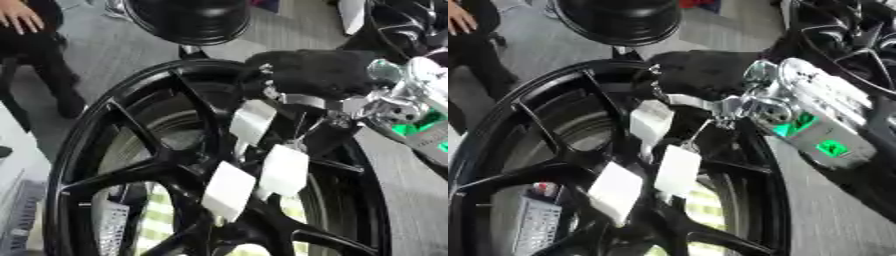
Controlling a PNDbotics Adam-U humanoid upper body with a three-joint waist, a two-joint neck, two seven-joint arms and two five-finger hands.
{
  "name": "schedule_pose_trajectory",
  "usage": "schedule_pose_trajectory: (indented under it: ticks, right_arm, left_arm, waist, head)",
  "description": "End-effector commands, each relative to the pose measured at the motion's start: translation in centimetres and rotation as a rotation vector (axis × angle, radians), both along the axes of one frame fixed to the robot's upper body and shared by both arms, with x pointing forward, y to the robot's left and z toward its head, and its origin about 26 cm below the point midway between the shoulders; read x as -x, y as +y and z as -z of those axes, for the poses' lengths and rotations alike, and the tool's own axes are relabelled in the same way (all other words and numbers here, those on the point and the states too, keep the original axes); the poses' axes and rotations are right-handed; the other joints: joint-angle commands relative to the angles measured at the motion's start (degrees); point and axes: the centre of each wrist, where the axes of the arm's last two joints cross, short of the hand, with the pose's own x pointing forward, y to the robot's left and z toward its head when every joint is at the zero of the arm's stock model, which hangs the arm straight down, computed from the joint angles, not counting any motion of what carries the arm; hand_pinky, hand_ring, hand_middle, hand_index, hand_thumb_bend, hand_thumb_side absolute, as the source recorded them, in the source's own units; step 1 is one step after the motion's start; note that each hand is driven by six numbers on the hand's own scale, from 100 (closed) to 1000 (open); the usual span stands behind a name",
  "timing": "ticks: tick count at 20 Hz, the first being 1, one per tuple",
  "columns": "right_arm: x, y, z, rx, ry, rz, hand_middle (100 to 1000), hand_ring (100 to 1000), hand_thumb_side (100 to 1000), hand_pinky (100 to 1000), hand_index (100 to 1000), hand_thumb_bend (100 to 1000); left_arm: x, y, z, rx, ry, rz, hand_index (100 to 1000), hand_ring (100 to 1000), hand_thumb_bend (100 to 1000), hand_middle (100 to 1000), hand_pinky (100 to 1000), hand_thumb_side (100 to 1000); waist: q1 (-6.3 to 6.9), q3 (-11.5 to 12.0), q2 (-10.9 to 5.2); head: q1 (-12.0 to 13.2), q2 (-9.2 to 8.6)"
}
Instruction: Pull the pin out of the wheel hub.
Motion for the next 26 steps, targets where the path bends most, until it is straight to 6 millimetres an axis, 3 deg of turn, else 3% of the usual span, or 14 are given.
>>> schedule_pose_trajectory:
  ticks: [1,6,7,11,19,25,26]
  right_arm:
    - [0.26,-0.18,-0.62,-0.004,-0.04,0.007,719,830,100,996,770,341]
    - [0.23,-0.18,-0.48,-0.004,-0.048,0.008,719,830,100,996,770,341]
    - [0.22,-0.2,-0.46,-0.003,-0.049,0.009,716,826,100,1000,769,387]
    - [0.19,-0.4,-0.32,0.007,-0.055,0.021,713,821,100,996,767,350]
    - [0.24,-0.17,-0.55,-0.002,-0.038,-0.003,631,807,100,988,703,219]
    - [0.3,-0.17,-0.83,-0.009,-0.039,-0.007,509,785,100,989,571,153]
    - [0.32,-0.16,-0.94,-0.012,-0.042,-0.009,474,778,100,991,508,132]
  left_arm:
    - [0.25,-0.24,-0.78,-0.006,-0.029,0.02,836,680,100,669,803,752]
    - [0.25,-0.25,-0.79,-0.008,-0.029,0.022,836,680,100,669,803,752]
    - [0.25,-0.26,-0.8,-0.008,-0.03,0.023,836,680,100,668,804,751]
    - [0.23,-0.32,-0.85,-0.011,-0.031,0.028,836,679,100,668,804,753]
    - [0.27,-0.22,-0.72,-0.016,-0.021,0.026,836,678,100,669,806,756]
    - [0.3,-0.18,-0.65,-0.017,-0.017,0.026,837,678,100,670,807,755]
    - [0.3,-0.18,-0.64,-0.017,-0.017,0.026,837,678,100,670,807,754]
  waist:
    - [0.59,0.04,-0.91]
    - [0.59,0.04,-0.86]
    - [0.59,0.04,-0.81]
    - [0.59,0.0,-0.42]
    - [0.59,-0.27,-0.57]
    - [0.59,-0.35,-0.94]
    - [0.59,-0.31,-1.04]
  head:
    - [-0.18,-0.97]
    - [-0.19,-1.04]
    - [-0.2,-1.18]
    - [-0.33,-1.84]
    - [-0.37,-1.22]
    - [-0.43,-0.99]
    - [-0.47,-0.98]
